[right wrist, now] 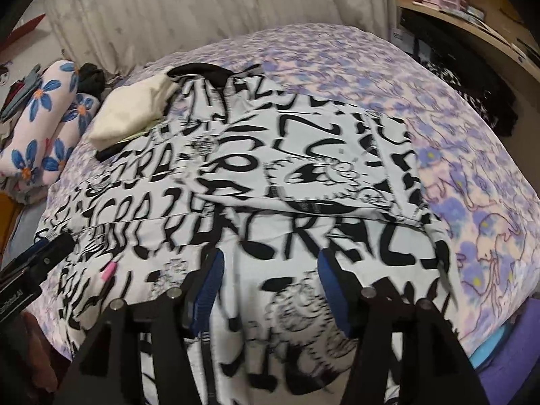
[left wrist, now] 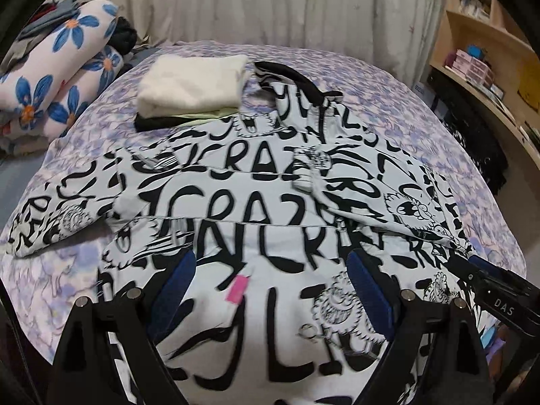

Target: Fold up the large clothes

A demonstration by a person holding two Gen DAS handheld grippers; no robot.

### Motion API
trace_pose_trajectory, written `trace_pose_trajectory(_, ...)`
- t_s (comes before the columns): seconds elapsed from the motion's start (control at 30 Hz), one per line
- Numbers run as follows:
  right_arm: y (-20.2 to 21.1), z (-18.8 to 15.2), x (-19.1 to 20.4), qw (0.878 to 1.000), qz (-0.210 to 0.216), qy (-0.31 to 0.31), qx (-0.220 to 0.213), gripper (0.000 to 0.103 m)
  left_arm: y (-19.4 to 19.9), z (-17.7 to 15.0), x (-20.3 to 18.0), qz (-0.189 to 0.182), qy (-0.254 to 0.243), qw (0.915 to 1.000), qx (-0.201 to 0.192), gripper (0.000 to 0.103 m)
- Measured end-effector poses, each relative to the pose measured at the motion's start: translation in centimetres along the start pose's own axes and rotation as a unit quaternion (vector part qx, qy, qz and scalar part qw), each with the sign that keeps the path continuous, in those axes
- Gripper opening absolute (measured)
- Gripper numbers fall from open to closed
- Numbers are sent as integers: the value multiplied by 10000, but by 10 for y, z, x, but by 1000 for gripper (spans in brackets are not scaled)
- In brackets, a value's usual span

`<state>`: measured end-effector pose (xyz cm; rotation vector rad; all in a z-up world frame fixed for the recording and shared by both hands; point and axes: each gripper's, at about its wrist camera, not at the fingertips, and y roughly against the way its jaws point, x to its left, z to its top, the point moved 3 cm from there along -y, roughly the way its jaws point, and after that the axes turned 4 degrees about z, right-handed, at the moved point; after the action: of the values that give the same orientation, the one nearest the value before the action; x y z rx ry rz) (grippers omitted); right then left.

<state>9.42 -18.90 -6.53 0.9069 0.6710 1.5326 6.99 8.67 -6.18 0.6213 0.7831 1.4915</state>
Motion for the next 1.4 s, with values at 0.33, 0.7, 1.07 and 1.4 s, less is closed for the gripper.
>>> trace_pose_trajectory(0.33, 11, -3, 88, 9952, 138, 907, -333, 58, 18, -13, 75, 241, 346, 9989, -179, 90)
trace_pose_trajectory(0.7, -17, 12, 177, 9893, 718, 1250, -241, 77, 16, -26, 210, 438, 1117, 9928, -18, 90)
trace_pose_trajectory(1.07, -68, 33, 265, 9808, 840, 1754, -153, 77, -33, -41, 364, 167, 2596, 9653, 218, 90)
trace_pose_trajectory(1.4, -126, 24, 319, 9730, 859, 2125, 268, 77, -93, -65, 453, 453, 3521, 9335, 510, 90)
